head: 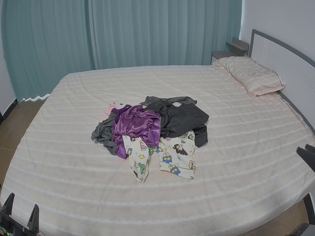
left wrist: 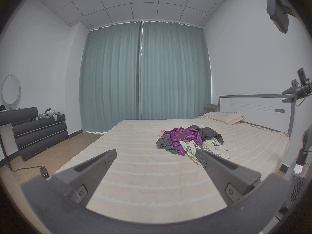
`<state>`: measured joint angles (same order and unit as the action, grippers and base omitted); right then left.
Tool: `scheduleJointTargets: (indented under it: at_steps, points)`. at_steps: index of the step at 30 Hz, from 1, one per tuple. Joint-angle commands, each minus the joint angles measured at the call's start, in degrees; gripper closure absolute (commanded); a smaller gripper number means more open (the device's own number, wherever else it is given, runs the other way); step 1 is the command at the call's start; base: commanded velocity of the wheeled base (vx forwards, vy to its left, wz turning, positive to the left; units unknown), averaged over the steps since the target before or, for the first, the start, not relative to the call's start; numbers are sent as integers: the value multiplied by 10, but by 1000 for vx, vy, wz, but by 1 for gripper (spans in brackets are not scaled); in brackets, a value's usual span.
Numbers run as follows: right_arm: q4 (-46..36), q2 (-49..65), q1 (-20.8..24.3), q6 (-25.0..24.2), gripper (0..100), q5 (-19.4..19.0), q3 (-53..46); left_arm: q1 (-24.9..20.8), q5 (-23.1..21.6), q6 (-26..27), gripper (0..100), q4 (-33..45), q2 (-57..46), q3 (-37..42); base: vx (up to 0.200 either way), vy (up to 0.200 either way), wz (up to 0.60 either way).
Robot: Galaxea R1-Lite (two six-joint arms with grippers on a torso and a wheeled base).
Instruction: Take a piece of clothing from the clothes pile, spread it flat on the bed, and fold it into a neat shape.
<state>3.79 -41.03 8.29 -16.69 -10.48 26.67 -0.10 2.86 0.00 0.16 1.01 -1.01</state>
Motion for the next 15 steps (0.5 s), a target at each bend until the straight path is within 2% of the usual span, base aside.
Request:
scheduleJointTargets:
  at_steps: [1,3,5,6,7,8,9,13,14,15]
  points:
    - [177,-452,76,-167,0,-49,15,0,0,0,0,0,-10,10,0,0,0]
    - [187,-464,78,-174,0,-48,15,0,0,0,0,0,-10,10,0,0,0]
    - [261,-549,90,-209,0,-45,26,0,0,0,0,-1,-10,10,0,0,0]
    - [264,-553,91,-211,0,-45,27,0,0,0,0,0,-10,10,0,0,0]
    - [312,-606,97,-232,0,-43,34,0,0,0,0,0,-10,10,0,0,0]
    - [312,-606,97,-232,0,-43,34,0,0,0,0,0,-10,10,0,0,0]
    - [349,-654,103,-251,0,-38,44,0,0,0,0,0,-10,10,0,0,0]
    - [401,-739,104,-271,0,6,82,0,0,0,0,0,-10,10,0,0,0]
    - [401,-739,104,-271,0,6,82,0,0,0,0,0,-10,10,0,0,0]
    - [417,-777,108,-284,0,25,103,0,0,0,0,0,-10,10,0,0,0]
